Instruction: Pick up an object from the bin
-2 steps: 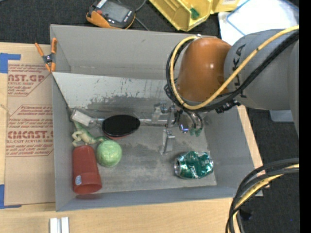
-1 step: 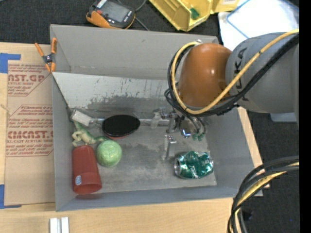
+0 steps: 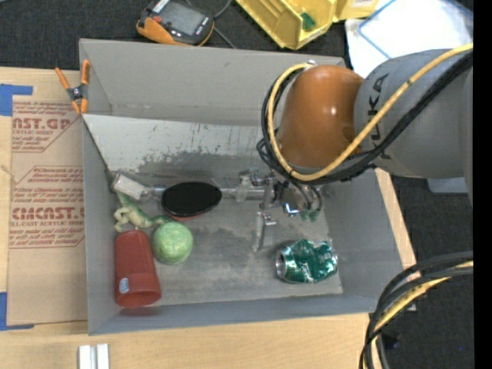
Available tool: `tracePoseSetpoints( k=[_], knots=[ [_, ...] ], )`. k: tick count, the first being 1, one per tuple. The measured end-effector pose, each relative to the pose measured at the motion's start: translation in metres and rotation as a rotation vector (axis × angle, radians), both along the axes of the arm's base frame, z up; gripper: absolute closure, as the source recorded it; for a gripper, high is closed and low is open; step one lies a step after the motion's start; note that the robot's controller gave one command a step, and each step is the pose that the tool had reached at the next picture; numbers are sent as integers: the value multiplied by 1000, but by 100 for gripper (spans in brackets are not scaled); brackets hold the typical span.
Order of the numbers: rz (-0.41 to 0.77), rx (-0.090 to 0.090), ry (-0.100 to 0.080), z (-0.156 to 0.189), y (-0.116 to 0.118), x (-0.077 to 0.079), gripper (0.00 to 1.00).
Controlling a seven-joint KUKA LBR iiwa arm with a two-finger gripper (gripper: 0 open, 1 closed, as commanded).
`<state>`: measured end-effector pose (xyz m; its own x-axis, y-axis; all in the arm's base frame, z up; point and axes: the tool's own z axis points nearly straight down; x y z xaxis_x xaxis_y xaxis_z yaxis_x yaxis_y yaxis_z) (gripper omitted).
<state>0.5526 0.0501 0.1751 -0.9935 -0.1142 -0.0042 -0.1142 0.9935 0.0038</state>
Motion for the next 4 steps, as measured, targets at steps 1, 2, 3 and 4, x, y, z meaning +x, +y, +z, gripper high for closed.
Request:
tracePoseSetpoints(
  k=[1,2,3,4],
  knots=[
    [-107,-1,5,13,10,7,0],
    [27,-1,3,-76,-36,-13,0],
    [0,-2,20,-62,-31,-12,0],
    [99,1,10,-48,-93,4,0]
  ],
)
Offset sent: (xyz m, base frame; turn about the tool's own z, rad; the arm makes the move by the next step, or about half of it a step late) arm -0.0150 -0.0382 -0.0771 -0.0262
